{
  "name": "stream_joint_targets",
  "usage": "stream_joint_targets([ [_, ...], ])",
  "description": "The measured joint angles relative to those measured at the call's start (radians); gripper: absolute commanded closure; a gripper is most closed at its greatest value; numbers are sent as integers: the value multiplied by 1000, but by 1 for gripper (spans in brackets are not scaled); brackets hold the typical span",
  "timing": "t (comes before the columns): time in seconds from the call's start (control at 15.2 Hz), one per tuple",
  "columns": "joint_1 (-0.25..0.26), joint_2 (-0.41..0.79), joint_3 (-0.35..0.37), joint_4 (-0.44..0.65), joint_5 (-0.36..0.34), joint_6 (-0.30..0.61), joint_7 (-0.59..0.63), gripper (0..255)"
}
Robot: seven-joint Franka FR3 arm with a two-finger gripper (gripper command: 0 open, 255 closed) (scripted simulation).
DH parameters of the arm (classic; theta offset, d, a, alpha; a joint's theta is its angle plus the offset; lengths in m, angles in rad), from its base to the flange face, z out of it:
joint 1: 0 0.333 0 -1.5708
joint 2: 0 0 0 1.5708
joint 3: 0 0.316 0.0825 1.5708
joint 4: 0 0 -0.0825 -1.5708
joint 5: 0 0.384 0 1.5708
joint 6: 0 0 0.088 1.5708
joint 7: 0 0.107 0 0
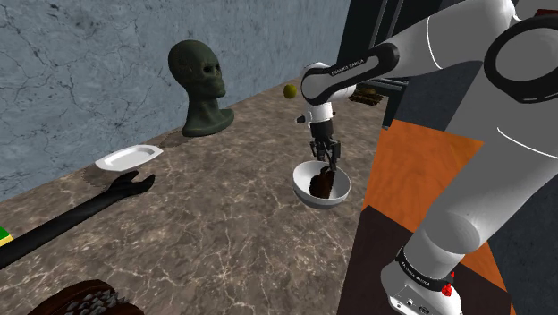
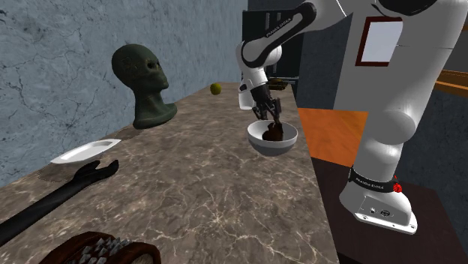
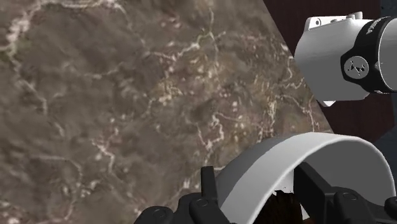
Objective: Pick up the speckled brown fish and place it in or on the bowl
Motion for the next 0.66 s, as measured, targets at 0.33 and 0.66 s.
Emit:
stream_joint_targets([
  [0.33,1,-25,1,40,1,-66,1,255],
  [0.66,0,-53,-1,85,-1,-136,0,255],
])
